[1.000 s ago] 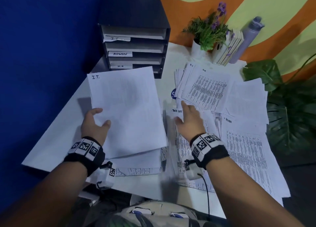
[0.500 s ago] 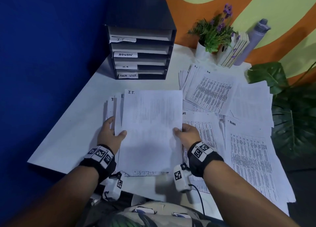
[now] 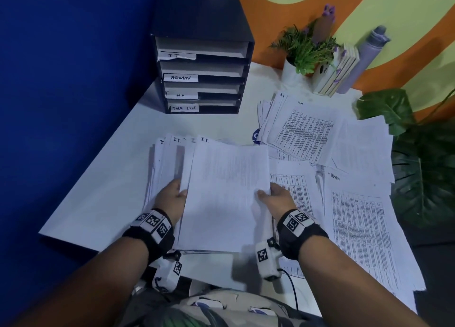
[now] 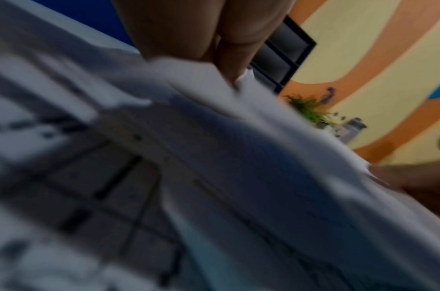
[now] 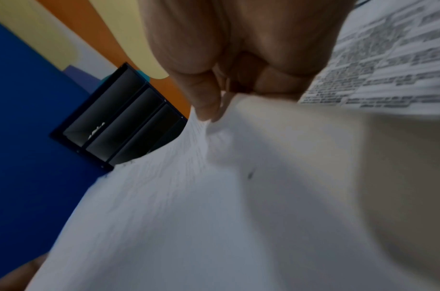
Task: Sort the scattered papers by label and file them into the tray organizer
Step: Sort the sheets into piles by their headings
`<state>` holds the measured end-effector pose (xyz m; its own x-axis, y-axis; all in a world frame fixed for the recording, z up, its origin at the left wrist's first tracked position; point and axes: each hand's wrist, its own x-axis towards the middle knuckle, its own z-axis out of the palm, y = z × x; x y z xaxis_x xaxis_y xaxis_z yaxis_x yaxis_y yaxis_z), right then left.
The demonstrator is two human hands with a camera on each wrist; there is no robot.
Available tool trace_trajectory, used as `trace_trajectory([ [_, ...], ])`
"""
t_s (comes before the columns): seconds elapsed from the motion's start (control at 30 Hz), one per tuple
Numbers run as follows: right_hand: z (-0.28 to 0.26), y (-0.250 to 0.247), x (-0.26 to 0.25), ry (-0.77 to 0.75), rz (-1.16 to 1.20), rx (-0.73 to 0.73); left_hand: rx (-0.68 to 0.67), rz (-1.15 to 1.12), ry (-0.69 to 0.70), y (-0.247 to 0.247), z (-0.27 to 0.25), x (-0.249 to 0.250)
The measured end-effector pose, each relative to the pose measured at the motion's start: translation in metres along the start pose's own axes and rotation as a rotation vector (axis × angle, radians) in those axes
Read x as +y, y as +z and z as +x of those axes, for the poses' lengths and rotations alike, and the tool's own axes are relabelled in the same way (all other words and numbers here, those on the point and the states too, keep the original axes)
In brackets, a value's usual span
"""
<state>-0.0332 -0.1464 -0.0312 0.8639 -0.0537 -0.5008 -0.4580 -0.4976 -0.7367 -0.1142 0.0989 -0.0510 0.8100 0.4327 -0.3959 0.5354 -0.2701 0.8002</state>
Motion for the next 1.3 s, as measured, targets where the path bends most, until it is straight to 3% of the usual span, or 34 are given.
trace_trajectory([
  [0.07,0.0,0.001,-0.002,0.008,0.038,0.024,-0.026,0.045,0.056,0.004,0.0,0.005],
  [0.13,0.004,0.0,-0.001,0.023,0.009,0.051,0.078,0.189,0.091,0.001,0.005,0.005],
  [0.23,0.009,-0.003,0.005,0.028,-0.069,0.1,0.186,0.47,-0.066,-0.007,0.009,-0.004],
  [0.43,0.012,-0.003,0.018,0.081,-0.101,0.064,0.103,0.619,-0.2,-0.018,0.01,-0.011],
  [0.5,0.012,-0.002,0.021,0.101,-0.068,0.05,0.114,0.587,-0.161,-0.018,0.015,-0.015],
  [0.67,0.014,-0.001,0.022,0.084,0.047,0.06,0.233,0.244,0.02,-0.014,0.009,-0.018],
  [1.0,0.019,0.005,0.024,-0.006,0.144,0.057,0.064,-0.036,-0.061,-0.023,0.002,-0.008],
  [1.3,0.026,0.003,0.035,0.011,0.159,0.033,0.121,-0.001,-0.056,-0.019,0.007,-0.014],
])
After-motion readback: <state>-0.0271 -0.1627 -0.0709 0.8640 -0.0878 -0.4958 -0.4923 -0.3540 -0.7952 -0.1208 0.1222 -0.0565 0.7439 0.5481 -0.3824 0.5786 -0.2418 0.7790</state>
